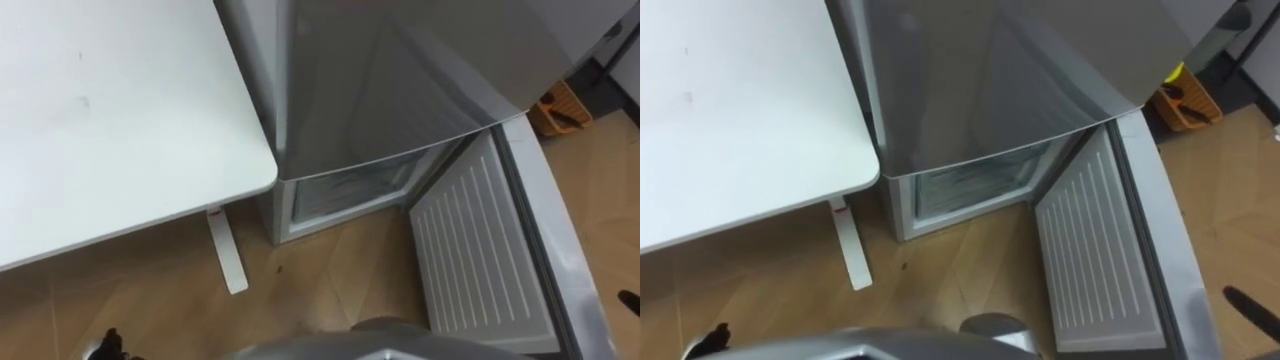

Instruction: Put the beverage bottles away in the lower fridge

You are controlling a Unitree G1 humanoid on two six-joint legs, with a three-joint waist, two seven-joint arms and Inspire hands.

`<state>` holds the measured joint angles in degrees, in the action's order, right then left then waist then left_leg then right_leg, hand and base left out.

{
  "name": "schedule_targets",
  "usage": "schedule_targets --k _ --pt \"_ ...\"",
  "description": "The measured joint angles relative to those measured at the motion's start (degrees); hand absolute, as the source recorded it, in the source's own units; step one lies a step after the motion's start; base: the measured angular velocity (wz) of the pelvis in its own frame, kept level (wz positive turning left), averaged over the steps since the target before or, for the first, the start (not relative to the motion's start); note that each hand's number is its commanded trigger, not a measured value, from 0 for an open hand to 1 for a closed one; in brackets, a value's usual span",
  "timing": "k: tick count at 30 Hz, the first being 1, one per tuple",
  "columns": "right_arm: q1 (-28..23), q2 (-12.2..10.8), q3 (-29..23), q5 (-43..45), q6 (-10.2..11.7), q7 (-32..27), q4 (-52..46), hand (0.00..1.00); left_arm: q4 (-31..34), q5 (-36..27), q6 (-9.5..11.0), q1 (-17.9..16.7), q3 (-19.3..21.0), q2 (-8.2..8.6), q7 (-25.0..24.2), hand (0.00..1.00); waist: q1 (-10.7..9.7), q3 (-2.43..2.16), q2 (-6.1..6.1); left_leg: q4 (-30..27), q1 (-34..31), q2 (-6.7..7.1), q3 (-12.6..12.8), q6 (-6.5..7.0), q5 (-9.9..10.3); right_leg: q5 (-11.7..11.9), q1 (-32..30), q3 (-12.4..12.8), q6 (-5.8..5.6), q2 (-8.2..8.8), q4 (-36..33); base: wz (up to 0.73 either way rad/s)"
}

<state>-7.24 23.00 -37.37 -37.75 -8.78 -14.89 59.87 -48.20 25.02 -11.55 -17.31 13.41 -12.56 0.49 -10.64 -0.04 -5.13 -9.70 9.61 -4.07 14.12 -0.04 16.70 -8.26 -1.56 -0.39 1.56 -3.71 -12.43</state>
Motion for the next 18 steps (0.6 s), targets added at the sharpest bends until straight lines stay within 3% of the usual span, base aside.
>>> schedule_targets --k 3,7,10,13,18 --pt "0.0 -0.4 0.0 -3.0 0.1 1.2 2.7 0.00 -1.2 0.5 0.0 0.5 0.0 0.00 -0.3 0.00 0.0 0.16 0.25 0.1 -0.1 0.09 0.0 -0.02 0.0 0.0 0.0 0.0 0.07 -0.29 0.3 0.00" --pt "-0.3 -1.1 1.3 -6.4 1.0 1.7 2.9 0.00 -2.9 2.3 -0.2 1.8 -0.4 0.03 -0.8 0.00 0.3 -0.13 0.88 0.1 -0.2 -0.09 0.1 -0.09 0.0 0.1 0.1 0.0 0.13 -0.28 0.6 -0.02" --pt "-0.6 -2.4 6.0 -7.4 2.7 2.0 2.1 0.00 -3.3 2.1 -0.1 2.7 -2.5 -0.06 -0.6 0.00 0.5 -0.11 0.59 0.1 0.0 -0.15 0.2 -0.10 -0.1 0.3 0.5 0.1 0.31 -0.37 0.4 -0.09" --pt "-1.1 -4.8 10.3 -7.2 3.0 2.4 -2.1 0.00 -3.8 1.9 0.0 4.4 -5.3 0.13 -0.7 0.00 1.8 -0.07 0.55 0.2 0.0 -0.25 0.4 -0.19 -0.1 0.8 0.3 0.4 0.52 -0.54 0.7 -0.17" --pt "-3.8 -9.1 23.9 0.6 3.9 3.3 -20.3 0.00 -5.3 1.5 0.2 7.7 -11.4 0.34 -0.7 0.00 4.4 -0.09 1.22 -0.1 -1.0 -0.29 1.2 -0.31 -0.2 1.5 -1.1 0.9 0.63 -1.04 0.8 -0.11"
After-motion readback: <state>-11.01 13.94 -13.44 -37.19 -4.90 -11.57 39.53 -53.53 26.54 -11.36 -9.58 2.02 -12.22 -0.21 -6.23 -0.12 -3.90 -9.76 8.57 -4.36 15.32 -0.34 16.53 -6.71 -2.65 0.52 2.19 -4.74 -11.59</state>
